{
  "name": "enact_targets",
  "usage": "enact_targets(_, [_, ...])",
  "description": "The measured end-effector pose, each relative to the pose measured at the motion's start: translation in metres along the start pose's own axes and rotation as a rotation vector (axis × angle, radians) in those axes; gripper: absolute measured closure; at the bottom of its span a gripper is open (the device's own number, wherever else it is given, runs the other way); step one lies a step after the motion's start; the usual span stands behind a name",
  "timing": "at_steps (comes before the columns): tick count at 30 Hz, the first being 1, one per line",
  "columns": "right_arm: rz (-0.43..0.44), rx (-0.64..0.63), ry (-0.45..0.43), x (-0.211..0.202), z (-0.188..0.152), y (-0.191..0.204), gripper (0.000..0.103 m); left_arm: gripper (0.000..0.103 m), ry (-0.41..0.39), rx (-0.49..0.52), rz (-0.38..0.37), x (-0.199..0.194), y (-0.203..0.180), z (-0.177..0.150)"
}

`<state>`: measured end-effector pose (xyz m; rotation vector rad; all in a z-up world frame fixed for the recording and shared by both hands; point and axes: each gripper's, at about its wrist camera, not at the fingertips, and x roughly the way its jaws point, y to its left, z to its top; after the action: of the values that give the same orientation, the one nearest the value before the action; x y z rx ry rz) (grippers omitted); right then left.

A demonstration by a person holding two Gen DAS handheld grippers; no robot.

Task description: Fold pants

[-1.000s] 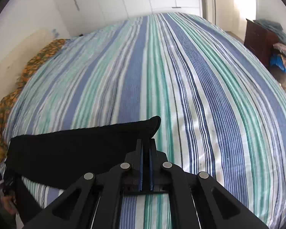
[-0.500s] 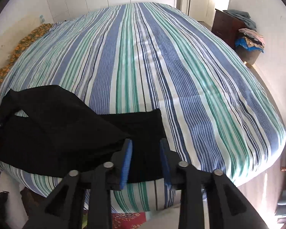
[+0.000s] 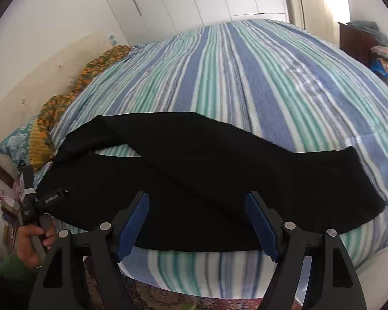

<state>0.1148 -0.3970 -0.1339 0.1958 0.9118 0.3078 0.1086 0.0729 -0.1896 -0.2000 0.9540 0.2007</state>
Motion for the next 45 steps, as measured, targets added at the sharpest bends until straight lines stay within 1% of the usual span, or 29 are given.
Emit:
enact_targets(3, [0.038,-0.017,0.022,0.029,-0.008,0.018,0.026,0.001,0.011,0.026,0.014,0.007,-0.003,-0.008])
enact_targets(5, [0.036,-0.031,0.051,0.047,-0.016,0.023,0.026,0.001,0.011,0.039,0.013,0.01,-0.004,-0.012])
enact_targets(8, [0.01,-0.045,0.122,0.069,-0.029,0.022,0.026,0.001,0.006,0.053,0.017,0.01,-0.007,-0.016])
enact_targets(11, [0.019,-0.023,0.14,0.077,-0.035,0.016,0.025,0.001,0.006,0.046,0.02,0.011,-0.007,-0.018])
enact_targets(14, [0.048,-0.022,0.13,0.08,-0.038,0.017,0.014,0.001,-0.001,0.054,0.023,0.003,-0.007,-0.025])
enact_targets(16, [0.062,-0.048,0.13,0.085,-0.042,0.022,0.001,0.001,-0.005,0.057,0.022,0.002,-0.008,-0.027])
enact_targets(17, [0.049,-0.068,0.137,0.088,-0.044,0.026,0.0,0.001,-0.006,0.058,0.02,0.003,-0.007,-0.026])
enact_targets(19, [-0.01,-0.139,0.161,0.088,-0.045,0.038,0.001,0.001,-0.011,0.062,0.016,0.002,-0.006,-0.026])
enact_targets(20, [-0.017,-0.152,0.159,0.083,-0.043,0.041,0.001,0.001,-0.015,0.064,0.014,0.001,-0.007,-0.028])
enact_targets(21, [0.011,-0.128,0.133,0.073,-0.041,0.04,0.001,0.001,-0.019,0.065,0.013,0.001,-0.007,-0.029])
enact_targets(23, [0.151,-0.007,0.066,0.054,-0.039,0.027,0.001,0.001,-0.022,0.067,0.018,0.001,-0.007,-0.029])
enact_targets(24, [0.198,0.065,0.048,0.049,-0.04,0.017,0.001,0.001,-0.021,0.066,0.022,0.002,-0.007,-0.028])
enact_targets(26, [0.237,0.197,0.024,0.046,-0.041,-0.004,0.001,0.001,-0.02,0.064,0.028,0.001,-0.009,-0.028])
enact_targets(27, [0.236,0.262,0.012,0.047,-0.04,-0.018,0.004,0.001,-0.018,0.064,0.031,0.001,-0.01,-0.028])
enact_targets(28, [0.226,0.333,-0.004,0.047,-0.04,-0.033,0.01,0.001,-0.018,0.065,0.032,0.001,-0.01,-0.028])
enact_targets(29, [0.223,0.41,-0.027,0.046,-0.04,-0.048,0.013,0.001,-0.018,0.067,0.032,0.001,-0.009,-0.028])
enact_targets(30, [0.223,0.485,-0.056,0.043,-0.042,-0.063,0.018,0.001,-0.018,0.068,0.031,0.001,-0.01,-0.028])
enact_targets(32, [0.229,0.613,-0.094,0.037,-0.048,-0.086,0.018,0.001,-0.02,0.069,0.031,0.001,-0.008,-0.028])
enact_targets(33, [0.242,0.653,-0.105,0.036,-0.05,-0.092,0.02,0.001,-0.023,0.07,0.035,0.001,-0.009,-0.028])
enact_targets(35, [0.242,0.687,-0.12,0.034,-0.052,-0.099,0.025,0.0,-0.024,0.073,0.047,0.002,-0.011,-0.028])
enact_targets(38, [0.198,0.69,-0.145,0.033,-0.044,-0.103,0.035,0.0,-0.015,0.068,0.058,0.002,-0.012,-0.027])
enact_targets(39, [0.174,0.691,-0.136,0.034,-0.041,-0.105,0.046,0.0,-0.013,0.067,0.057,0.002,-0.012,-0.027])
enact_targets(40, [0.146,0.691,-0.12,0.037,-0.039,-0.107,0.065,0.0,-0.013,0.068,0.056,0.002,-0.012,-0.027])
enact_targets(41, [0.115,0.691,-0.103,0.039,-0.038,-0.109,0.077,0.001,-0.015,0.07,0.054,0.001,-0.012,-0.028])
enact_targets(42, [0.089,0.692,-0.092,0.04,-0.038,-0.11,0.093,0.001,-0.015,0.071,0.054,0.002,-0.011,-0.027])
enact_targets(45, [0.072,0.685,-0.093,0.037,-0.036,-0.112,0.095,0.001,-0.015,0.072,0.053,0.002,-0.01,-0.026])
